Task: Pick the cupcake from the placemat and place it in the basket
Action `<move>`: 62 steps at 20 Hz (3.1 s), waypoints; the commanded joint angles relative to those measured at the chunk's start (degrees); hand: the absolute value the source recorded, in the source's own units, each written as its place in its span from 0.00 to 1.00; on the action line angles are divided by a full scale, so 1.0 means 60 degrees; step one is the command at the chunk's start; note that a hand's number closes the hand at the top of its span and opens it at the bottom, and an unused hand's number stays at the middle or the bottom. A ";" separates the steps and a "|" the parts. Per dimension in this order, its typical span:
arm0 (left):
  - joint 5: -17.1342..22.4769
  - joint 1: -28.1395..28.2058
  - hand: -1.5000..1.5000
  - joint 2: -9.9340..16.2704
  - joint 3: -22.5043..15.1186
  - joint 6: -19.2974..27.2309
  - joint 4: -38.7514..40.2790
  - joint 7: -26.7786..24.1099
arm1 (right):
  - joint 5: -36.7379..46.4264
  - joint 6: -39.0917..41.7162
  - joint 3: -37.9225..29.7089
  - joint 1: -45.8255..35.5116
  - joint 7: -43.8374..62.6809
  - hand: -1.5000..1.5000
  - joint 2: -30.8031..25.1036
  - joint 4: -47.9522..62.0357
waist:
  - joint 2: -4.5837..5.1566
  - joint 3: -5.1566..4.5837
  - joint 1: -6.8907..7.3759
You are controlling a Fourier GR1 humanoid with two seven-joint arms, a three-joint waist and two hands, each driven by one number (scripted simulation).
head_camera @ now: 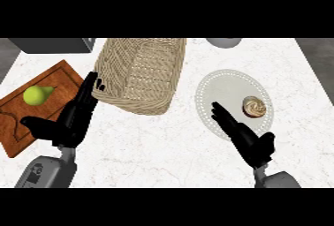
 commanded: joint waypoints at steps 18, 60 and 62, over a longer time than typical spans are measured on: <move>-0.2513 -0.0323 0.50 0.2013 -0.0059 0.0099 -0.0121 -0.0062 | 0.3700 -0.7594 -0.2163 -0.6146 0.0726 0.00 -0.0019 0.4426 | -0.0101 0.0099 0.0572; -0.2896 0.0118 0.50 0.1595 0.1389 -0.1085 -0.0424 -0.0211 | 0.5057 0.4797 -0.0539 -0.7270 0.7250 0.00 -0.2457 0.6098 | -0.0079 0.0171 0.0288; -0.2587 -0.0144 0.50 0.1715 0.1757 -0.1486 -0.0165 -0.0015 | 0.5548 0.4462 -0.0585 -0.7072 0.6475 0.00 -0.2616 0.6654 | -0.0054 0.0174 0.0313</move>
